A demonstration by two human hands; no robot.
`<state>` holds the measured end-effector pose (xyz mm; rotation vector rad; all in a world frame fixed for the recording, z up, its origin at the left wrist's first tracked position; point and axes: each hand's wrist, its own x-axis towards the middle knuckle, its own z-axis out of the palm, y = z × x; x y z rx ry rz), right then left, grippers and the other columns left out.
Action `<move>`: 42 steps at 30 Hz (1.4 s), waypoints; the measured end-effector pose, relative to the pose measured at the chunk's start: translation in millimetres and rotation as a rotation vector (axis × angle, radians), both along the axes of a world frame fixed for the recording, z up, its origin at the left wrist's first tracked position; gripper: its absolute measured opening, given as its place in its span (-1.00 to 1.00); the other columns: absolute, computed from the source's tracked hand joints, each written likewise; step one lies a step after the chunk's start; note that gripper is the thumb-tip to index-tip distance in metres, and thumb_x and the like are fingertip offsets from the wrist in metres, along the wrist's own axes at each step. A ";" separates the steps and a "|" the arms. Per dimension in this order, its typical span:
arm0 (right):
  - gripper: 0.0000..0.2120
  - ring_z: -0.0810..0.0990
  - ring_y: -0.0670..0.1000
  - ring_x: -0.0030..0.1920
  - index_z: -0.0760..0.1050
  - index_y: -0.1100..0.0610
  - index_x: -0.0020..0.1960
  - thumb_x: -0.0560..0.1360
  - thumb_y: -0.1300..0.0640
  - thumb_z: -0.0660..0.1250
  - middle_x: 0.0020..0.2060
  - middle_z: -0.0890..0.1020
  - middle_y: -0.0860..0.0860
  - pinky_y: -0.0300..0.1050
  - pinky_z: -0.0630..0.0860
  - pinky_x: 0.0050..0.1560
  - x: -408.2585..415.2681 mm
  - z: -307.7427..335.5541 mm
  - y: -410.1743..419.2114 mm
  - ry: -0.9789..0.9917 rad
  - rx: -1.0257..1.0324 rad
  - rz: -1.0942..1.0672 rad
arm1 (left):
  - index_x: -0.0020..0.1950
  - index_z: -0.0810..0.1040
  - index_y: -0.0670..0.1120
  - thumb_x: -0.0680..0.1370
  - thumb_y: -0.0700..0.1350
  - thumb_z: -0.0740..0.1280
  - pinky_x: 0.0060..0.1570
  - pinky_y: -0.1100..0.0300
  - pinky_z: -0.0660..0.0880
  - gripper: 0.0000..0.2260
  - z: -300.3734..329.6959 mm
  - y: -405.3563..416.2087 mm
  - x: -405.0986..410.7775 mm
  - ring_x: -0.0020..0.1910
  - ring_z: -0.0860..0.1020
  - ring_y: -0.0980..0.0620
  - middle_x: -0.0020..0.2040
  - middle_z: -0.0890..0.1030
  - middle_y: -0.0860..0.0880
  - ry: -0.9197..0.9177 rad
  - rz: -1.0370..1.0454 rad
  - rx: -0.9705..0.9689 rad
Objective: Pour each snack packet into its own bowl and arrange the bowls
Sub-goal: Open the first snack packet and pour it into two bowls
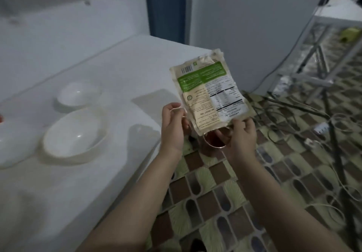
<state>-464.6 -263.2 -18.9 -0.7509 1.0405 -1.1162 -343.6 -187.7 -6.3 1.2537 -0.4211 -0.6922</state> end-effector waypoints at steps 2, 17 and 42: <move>-0.78 0.60 -0.17 -0.48 0.41 0.11 0.25 0.63 0.25 0.16 -0.16 0.59 0.01 -0.16 0.64 -0.35 -15.8 -14.8 -41.0 0.033 0.037 -0.034 | -0.01 0.44 0.01 0.62 -0.21 0.18 -0.29 0.22 0.37 -0.87 -14.0 -44.0 -5.9 -0.34 0.40 0.11 -0.28 0.45 0.04 0.016 -0.014 0.039; -0.65 0.67 0.26 -0.06 0.34 0.19 0.42 0.64 0.30 0.14 0.22 0.55 0.23 -0.05 0.65 -0.37 -40.8 -249.1 -305.6 0.224 0.447 -0.191 | 0.16 0.45 0.00 0.66 -0.12 0.14 -0.20 0.18 0.46 -0.86 -215.1 -322.0 24.6 -0.11 0.58 0.01 -0.03 0.60 -0.01 0.044 -0.247 0.517; -0.84 0.64 -0.01 -0.08 0.52 -0.03 0.05 0.65 0.06 0.16 -0.10 0.65 -0.11 0.08 0.62 0.01 27.3 -225.1 -364.9 0.467 -0.282 0.079 | 0.27 0.43 0.15 0.65 -0.18 0.17 0.31 0.15 0.42 -0.71 -218.1 -385.4 8.4 0.25 0.48 0.23 0.25 0.52 0.20 -0.265 -0.224 0.248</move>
